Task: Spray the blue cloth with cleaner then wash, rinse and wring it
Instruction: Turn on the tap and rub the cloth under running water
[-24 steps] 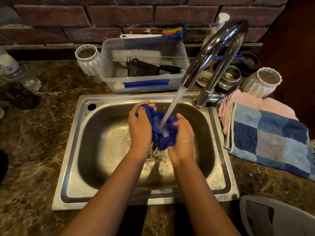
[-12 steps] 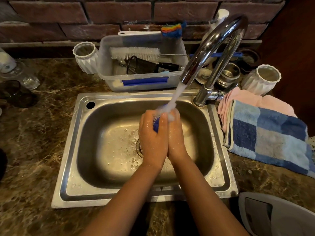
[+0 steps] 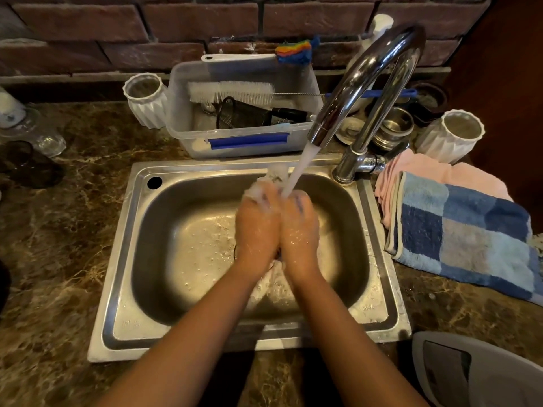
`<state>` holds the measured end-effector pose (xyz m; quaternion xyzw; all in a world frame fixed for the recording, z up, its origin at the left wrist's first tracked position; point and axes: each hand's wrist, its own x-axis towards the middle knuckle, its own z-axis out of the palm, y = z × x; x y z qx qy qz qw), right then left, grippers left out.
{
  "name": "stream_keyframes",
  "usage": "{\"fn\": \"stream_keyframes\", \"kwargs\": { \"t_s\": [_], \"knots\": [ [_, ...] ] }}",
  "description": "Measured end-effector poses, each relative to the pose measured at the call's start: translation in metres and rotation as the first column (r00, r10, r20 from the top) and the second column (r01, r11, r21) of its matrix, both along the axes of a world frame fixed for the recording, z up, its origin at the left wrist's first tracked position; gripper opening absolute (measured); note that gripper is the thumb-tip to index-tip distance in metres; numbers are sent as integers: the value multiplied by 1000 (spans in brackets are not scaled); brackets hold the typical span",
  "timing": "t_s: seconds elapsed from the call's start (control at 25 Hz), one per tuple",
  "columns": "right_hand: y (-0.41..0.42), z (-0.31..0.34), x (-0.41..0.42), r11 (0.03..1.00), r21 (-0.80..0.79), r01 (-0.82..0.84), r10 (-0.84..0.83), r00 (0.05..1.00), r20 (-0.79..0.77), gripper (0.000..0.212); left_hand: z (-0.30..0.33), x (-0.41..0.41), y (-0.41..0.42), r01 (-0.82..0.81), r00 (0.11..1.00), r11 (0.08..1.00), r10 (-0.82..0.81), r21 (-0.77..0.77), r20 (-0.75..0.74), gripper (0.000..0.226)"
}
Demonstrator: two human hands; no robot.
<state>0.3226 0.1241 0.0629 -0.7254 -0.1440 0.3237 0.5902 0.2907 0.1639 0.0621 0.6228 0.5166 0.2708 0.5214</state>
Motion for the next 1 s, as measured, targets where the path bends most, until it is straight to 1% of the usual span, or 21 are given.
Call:
{"fn": "stream_keyframes", "kwargs": {
  "t_s": [0.04,0.08,0.12,0.2,0.24,0.28,0.32,0.36,0.4,0.44,0.48,0.52,0.6,0.64,0.68,0.76,0.8,0.84,0.88,0.96,1.0],
  "knots": [
    [0,1,-7,999,-20,39,-39,999,2,15,-3,0,12,-15,1000,999,15,-40,-7,17],
    [3,-2,-8,997,-55,62,-62,998,-3,17,-3,0,14,6,1000,1000,-7,-24,-23,17],
    [6,-4,-3,995,-66,72,-74,997,-32,18,-5,-1,10,40,999,999,-39,23,-22,17],
    [11,-5,12,998,-5,63,-63,981,-183,16,-5,-4,-17,97,995,987,-95,127,-22,17],
    [11,-6,14,997,55,58,-42,963,-266,16,-5,-7,-25,111,993,978,-103,178,-51,17],
    [8,-6,10,994,103,35,-3,954,-299,18,-5,-7,-23,120,991,970,-102,212,-91,17],
    [4,-7,3,992,130,11,26,960,-278,20,-8,-6,-12,126,989,975,-109,181,-100,15],
    [-1,-6,-6,992,126,20,14,965,-262,24,-9,-4,0,116,992,989,-111,97,-55,16],
    [-3,-5,-12,992,115,56,-23,963,-269,27,-9,-3,10,105,994,994,-104,-8,16,22],
    [-1,-4,-12,992,78,99,-74,958,-279,28,-12,-2,13,85,995,994,-81,-68,57,26],
    [3,-5,-6,991,38,124,-110,959,-260,27,-10,-2,8,61,997,996,-58,-59,49,26],
    [5,-3,2,989,8,145,-137,950,-281,26,-10,-3,-3,58,998,998,-57,-9,19,23],
    [11,-3,20,986,-28,164,-165,940,-298,25,-4,-7,-32,130,991,977,-123,167,-51,15],
    [12,-2,20,990,1,139,-132,938,-320,27,-3,-9,-36,153,987,961,-138,232,-81,16],
    [9,1,16,994,26,105,-90,935,-343,28,-4,-9,-28,159,985,959,-136,236,-111,18],
    [5,0,2,999,-6,35,-35,963,-269,26,-4,-6,3,93,993,995,-90,45,-76,22],
    [5,-3,-4,999,-37,39,-46,975,-220,27,-6,-5,12,59,997,998,-60,-17,-56,25],
    [5,-3,-5,996,-41,75,-82,975,-206,27,-6,-5,13,42,997,999,-44,-24,-59,26],
    [6,-3,-1,995,-30,100,-104,969,-225,26,-4,-6,5,56,996,998,-55,15,-72,25],
    [8,0,12,997,1,80,-77,969,-236,20,-1,-4,-26,129,989,977,-114,171,-98,20],
    [7,0,14,997,4,76,-72,964,-257,17,-2,-5,-32,149,985,962,-122,229,-126,21]
  ]
}}
